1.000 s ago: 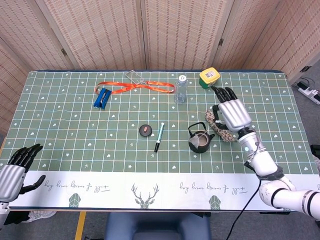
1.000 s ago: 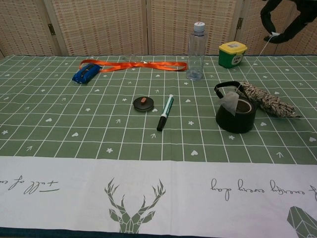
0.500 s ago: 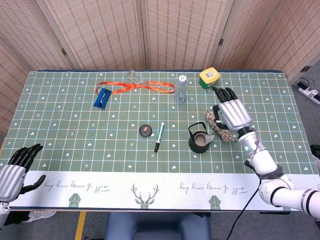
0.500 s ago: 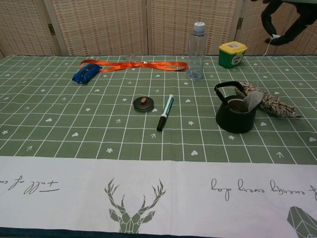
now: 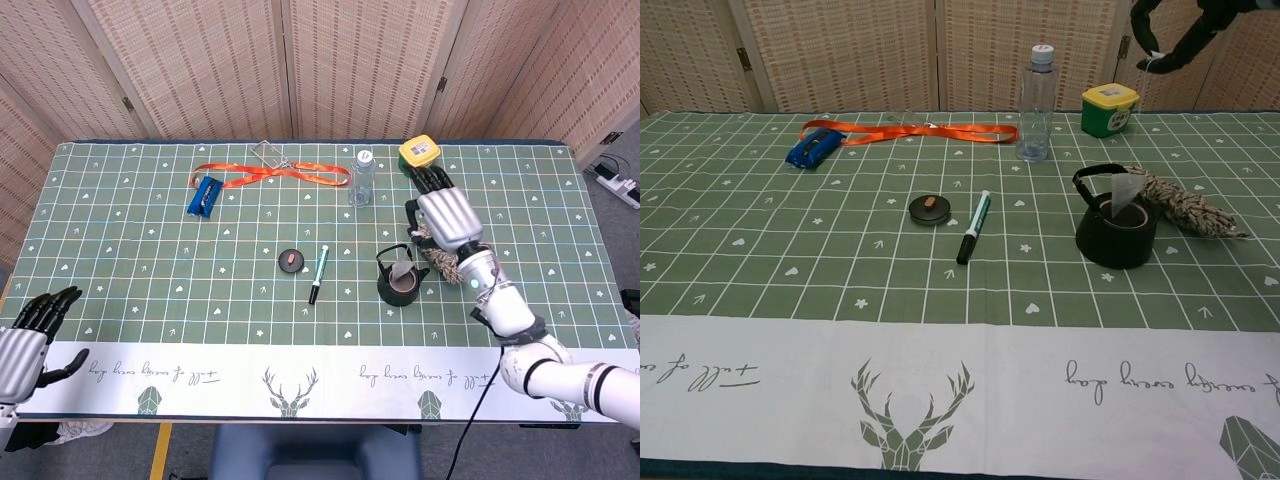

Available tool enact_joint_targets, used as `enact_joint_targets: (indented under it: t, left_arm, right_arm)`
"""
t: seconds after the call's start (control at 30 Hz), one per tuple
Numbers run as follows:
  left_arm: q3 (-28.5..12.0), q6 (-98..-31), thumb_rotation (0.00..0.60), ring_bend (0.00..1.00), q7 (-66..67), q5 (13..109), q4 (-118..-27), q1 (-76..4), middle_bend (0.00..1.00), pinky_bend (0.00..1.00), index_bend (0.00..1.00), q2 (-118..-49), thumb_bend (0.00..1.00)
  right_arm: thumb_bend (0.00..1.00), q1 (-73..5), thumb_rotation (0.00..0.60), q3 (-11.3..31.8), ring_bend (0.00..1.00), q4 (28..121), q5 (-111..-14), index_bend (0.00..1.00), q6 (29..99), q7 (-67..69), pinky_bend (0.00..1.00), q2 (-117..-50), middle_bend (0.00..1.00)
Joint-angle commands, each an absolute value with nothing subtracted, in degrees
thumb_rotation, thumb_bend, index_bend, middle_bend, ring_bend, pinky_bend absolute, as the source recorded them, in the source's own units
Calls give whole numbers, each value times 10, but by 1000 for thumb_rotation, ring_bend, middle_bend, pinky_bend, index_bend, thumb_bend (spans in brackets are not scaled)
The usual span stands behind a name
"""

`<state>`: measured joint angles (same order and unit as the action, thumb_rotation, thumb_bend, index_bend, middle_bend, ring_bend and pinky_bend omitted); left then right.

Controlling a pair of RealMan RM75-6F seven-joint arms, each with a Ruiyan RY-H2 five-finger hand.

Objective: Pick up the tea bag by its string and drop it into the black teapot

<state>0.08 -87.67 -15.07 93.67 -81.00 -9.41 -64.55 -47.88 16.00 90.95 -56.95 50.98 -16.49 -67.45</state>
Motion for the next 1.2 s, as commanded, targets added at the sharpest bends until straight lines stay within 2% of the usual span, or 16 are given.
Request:
enact_joint_targets:
  t: [0.03, 1.07, 1.13, 1.2]
  left_arm:
    - [1, -879, 600, 98, -155, 937, -810, -93, 50, 104, 50, -643, 290]
    - [2, -878, 600, 98, -134, 941, -813, -92, 50, 105, 50, -647, 291]
    - [2, -879, 600, 99, -133, 941, -814, -92, 50, 105, 50, -647, 290]
    - [2, -882, 600, 99, -133, 942, -814, -91, 50, 105, 50, -647, 290]
  right_arm:
    - [402, -483, 600, 157, 27, 907, -566, 676, 506, -170, 0, -679, 49]
    - [402, -428, 600, 77, 26, 898, -647, 671, 549, -185, 0, -689, 46]
    - [403, -420, 600, 68, 23, 902, -662, 590, 553, -179, 0, -686, 31]
    - [402, -407, 600, 55, 10, 912, -678, 411, 558, -177, 0, -675, 8]
